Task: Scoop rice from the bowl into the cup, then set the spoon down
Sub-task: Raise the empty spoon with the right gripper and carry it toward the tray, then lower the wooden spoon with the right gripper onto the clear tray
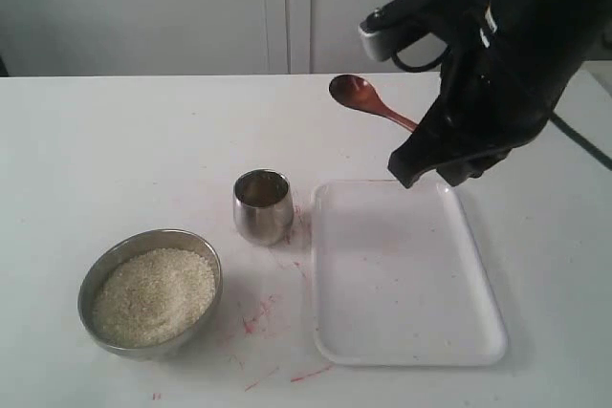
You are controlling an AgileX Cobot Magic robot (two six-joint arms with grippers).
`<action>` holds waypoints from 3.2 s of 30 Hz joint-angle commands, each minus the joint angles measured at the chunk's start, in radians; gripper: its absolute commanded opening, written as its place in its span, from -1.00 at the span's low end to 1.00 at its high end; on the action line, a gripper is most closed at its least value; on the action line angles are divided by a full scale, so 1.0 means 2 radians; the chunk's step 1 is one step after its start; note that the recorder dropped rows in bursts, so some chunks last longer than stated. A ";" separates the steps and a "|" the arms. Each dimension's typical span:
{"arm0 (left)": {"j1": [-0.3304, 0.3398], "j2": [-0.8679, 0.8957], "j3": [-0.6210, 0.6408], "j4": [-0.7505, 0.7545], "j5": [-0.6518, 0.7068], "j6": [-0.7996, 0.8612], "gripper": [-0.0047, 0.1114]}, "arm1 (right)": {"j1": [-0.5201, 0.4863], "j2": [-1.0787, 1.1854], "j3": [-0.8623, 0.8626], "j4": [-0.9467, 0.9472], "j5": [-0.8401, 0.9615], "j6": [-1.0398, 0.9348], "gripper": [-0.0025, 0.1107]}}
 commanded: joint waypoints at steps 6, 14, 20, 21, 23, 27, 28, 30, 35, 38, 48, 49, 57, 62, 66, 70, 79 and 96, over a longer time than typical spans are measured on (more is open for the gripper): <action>0.001 0.000 -0.004 -0.003 -0.002 -0.001 -0.67 | -0.012 0.038 0.000 -0.005 0.000 -0.001 -0.96; 0.001 0.000 -0.004 -0.003 -0.002 -0.001 -0.67 | -0.012 0.069 0.031 -0.006 0.000 -0.013 -0.96; 0.001 0.000 -0.004 -0.003 -0.002 -0.001 -0.67 | -0.012 0.094 0.046 -0.007 0.000 -0.013 -0.96; 0.001 0.000 -0.004 -0.003 -0.002 -0.001 -0.67 | -0.012 0.097 0.047 -0.007 0.000 -0.013 -0.96; 0.001 0.000 -0.004 -0.003 -0.002 -0.001 -0.67 | -0.012 0.102 0.051 -0.008 0.000 -0.013 -0.96; 0.001 0.000 -0.004 -0.003 -0.002 -0.001 -0.67 | -0.012 0.115 0.054 -0.010 0.000 -0.015 -0.96; 0.001 0.000 -0.004 -0.003 -0.002 -0.001 -0.67 | -0.012 0.118 0.054 -0.010 0.000 -0.015 -0.96; 0.001 0.000 -0.004 -0.003 -0.002 -0.001 -0.67 | -0.012 0.125 0.054 -0.010 0.000 -0.015 -0.96; 0.001 0.000 -0.004 -0.003 -0.002 -0.001 -0.67 | -0.012 0.138 0.054 -0.010 0.000 -0.015 -0.96; 0.001 0.000 -0.004 -0.003 -0.002 -0.001 -0.67 | -0.012 0.145 0.054 -0.010 0.000 -0.017 -0.96; 0.001 0.000 -0.004 -0.003 -0.002 -0.001 -0.67 | -0.012 0.160 0.054 -0.010 0.000 -0.022 -0.96; 0.001 0.000 -0.004 -0.003 -0.002 -0.001 -0.67 | -0.012 0.162 0.054 -0.010 0.000 -0.022 -0.96; 0.001 0.000 -0.004 -0.003 -0.002 -0.001 -0.67 | -0.012 0.177 0.054 -0.010 0.000 -0.022 -0.96; 0.001 0.000 -0.004 -0.003 -0.002 -0.001 -0.67 | -0.012 0.180 0.054 -0.010 0.000 -0.022 -0.96; 0.001 0.000 -0.004 -0.003 -0.002 -0.001 -0.67 | -0.012 0.181 0.054 -0.009 -0.004 -0.022 -0.96; 0.001 0.000 -0.004 -0.003 -0.002 -0.001 -0.67 | -0.012 0.182 0.054 -0.009 -0.022 -0.022 -0.96; 0.001 0.000 -0.004 -0.003 -0.002 -0.001 -0.67 | -0.012 0.182 0.054 -0.006 -0.049 -0.010 -0.96; 0.001 0.000 -0.004 -0.003 -0.002 -0.001 -0.67 | -0.012 0.188 0.054 0.024 -0.063 0.001 -0.96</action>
